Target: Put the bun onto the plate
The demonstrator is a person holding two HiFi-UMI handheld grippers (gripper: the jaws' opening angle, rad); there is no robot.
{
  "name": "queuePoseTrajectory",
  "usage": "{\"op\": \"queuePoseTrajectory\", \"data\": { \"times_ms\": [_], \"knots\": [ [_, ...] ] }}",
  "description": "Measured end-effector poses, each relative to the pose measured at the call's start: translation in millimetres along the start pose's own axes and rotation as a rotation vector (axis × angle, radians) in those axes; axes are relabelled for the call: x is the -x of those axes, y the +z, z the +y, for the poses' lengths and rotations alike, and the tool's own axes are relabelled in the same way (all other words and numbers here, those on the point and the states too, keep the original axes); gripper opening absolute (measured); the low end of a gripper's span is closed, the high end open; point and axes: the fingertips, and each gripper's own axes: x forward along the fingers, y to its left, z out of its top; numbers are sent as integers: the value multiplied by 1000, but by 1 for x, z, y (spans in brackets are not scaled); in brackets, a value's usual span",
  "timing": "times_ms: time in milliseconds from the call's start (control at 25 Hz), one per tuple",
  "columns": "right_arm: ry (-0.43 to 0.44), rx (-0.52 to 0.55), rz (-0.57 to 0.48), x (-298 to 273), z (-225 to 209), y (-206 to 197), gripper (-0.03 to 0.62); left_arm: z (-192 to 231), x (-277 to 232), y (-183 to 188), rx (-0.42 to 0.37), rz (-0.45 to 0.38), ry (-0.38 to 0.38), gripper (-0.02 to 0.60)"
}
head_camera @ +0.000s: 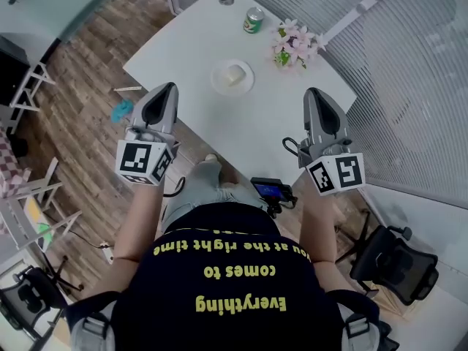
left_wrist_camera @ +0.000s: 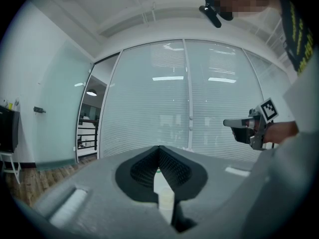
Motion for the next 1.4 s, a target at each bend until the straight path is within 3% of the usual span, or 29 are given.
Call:
{"op": "queuePoseTrajectory", "data": {
  "times_ms": [720,1400],
  "knots": [
    [21,3,7,11,-8,-7,7,-15,-18,9,-20,-13,0,-2],
    [16,2,12,1,-11,-12,8,4,-15,1,-15,8,37,-2]
  ]
}}
